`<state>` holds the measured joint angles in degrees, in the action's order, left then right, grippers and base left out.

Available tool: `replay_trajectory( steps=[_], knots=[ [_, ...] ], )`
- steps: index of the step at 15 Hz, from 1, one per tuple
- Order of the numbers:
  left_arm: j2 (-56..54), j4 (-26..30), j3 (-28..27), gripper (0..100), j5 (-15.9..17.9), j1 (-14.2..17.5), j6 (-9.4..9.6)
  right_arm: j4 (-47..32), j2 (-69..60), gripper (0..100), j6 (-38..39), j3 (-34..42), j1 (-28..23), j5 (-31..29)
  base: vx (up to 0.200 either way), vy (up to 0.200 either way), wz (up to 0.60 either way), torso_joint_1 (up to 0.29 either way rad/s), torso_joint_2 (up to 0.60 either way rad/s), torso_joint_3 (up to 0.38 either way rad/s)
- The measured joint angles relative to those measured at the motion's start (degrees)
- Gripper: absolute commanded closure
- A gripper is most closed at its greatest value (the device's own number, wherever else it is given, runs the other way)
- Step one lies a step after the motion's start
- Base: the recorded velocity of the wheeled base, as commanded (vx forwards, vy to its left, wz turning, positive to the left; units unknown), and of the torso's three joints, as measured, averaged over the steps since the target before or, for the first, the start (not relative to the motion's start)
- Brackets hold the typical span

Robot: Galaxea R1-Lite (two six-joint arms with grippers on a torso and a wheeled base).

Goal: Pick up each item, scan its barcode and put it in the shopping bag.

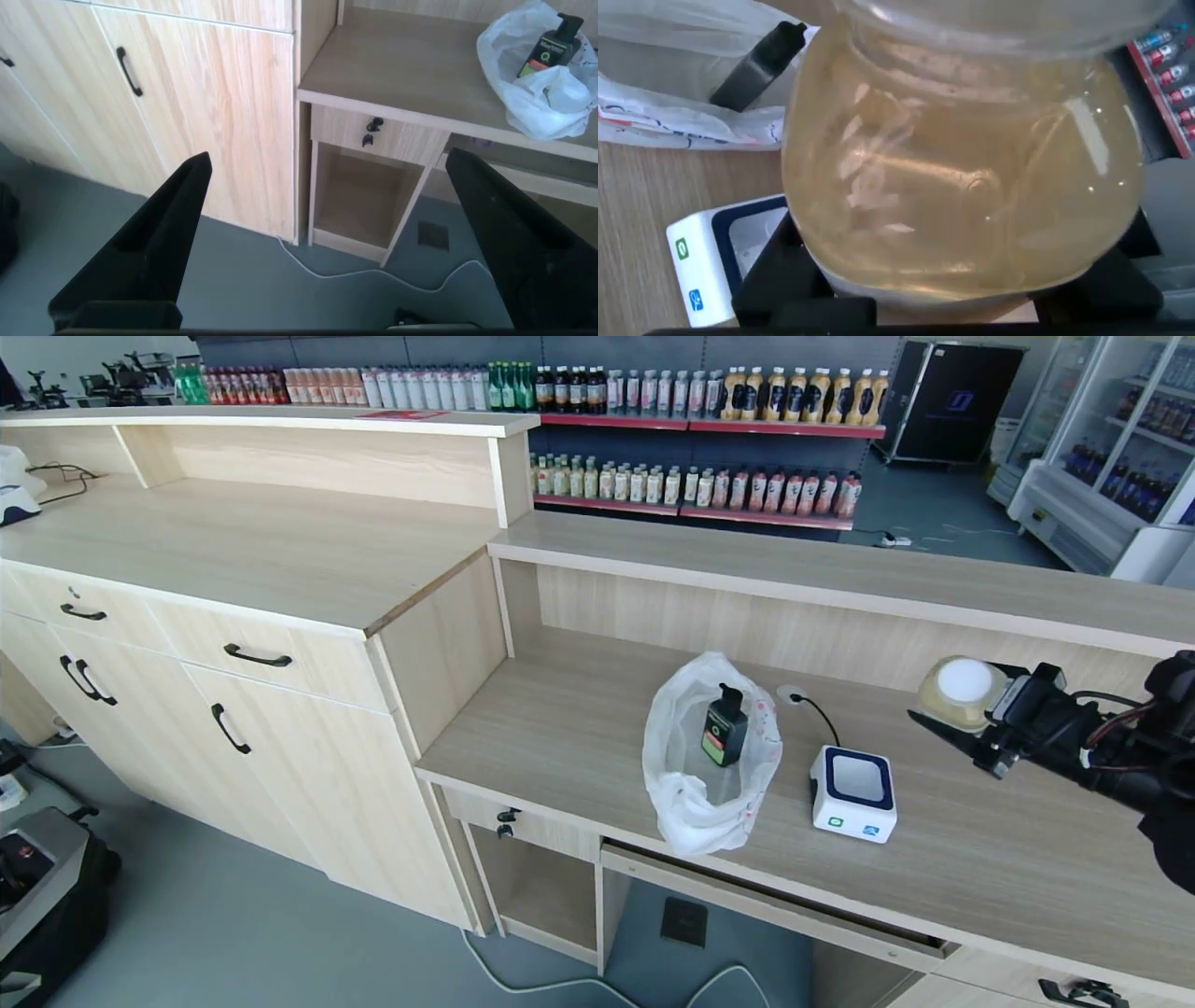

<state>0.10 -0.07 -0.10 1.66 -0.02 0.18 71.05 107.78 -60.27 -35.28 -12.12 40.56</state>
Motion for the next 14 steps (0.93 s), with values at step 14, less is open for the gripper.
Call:
replay_trajectory(
  steps=[14],
  knots=[
    [0.0,0.0,0.0,0,0.0,0.0,0.00,6.0,8.8,100,-8.6,-0.2,-7.8,8.2,0.000,0.000,0.00,0.000,0.00,0.000]
  ],
)
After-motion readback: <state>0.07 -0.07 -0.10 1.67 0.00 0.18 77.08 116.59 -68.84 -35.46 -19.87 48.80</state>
